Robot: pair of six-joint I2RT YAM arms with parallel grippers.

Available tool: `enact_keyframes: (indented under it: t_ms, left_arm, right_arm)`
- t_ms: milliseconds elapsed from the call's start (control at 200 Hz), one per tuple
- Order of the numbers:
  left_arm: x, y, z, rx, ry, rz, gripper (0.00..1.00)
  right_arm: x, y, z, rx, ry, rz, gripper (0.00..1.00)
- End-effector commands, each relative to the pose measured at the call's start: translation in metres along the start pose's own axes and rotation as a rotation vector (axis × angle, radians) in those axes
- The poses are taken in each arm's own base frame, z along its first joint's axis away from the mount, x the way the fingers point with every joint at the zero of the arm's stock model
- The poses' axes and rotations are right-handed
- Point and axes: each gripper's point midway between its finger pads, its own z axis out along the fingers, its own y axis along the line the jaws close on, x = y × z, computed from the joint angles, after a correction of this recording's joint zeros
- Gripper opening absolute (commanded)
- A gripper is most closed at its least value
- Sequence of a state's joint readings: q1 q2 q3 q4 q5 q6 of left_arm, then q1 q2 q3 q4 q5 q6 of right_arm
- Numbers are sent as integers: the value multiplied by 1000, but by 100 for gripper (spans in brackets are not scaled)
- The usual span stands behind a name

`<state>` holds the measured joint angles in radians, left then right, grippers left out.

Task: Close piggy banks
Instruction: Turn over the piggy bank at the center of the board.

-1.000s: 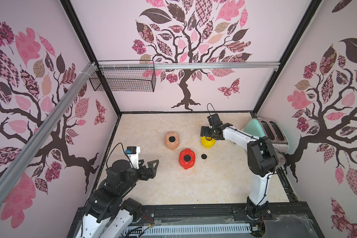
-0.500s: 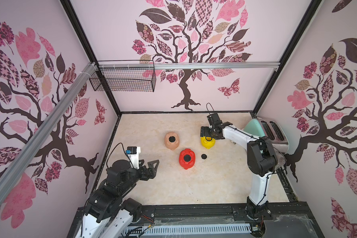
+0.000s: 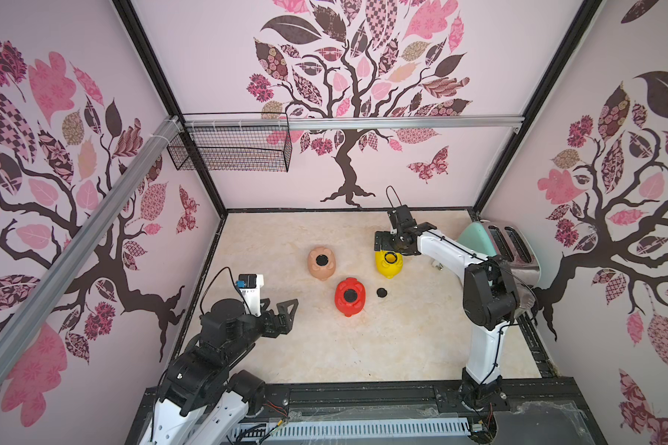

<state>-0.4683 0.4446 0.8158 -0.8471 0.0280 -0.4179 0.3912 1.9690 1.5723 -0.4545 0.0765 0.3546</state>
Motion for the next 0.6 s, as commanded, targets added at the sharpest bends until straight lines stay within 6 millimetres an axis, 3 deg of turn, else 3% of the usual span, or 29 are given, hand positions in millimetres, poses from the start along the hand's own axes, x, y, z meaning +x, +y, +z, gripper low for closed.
enact_keyframes:
  t_ms: [0, 305, 440, 595]
  left_arm:
    - [-1, 0, 1, 0, -11, 7, 92]
    - [-1, 0, 1, -1, -10, 6, 92]
    - [-2, 0, -1, 3, -18, 7, 92]
    - [-4, 0, -5, 5, -40, 4, 92]
  right_arm:
    - [-26, 6, -37, -3, -69, -24, 100]
    - [-38, 7, -101, -46, -160, -36, 100]
    - [-26, 8, -133, -109, -191, -39, 99]
    - [4, 7, -164, -204, -215, -44, 100]
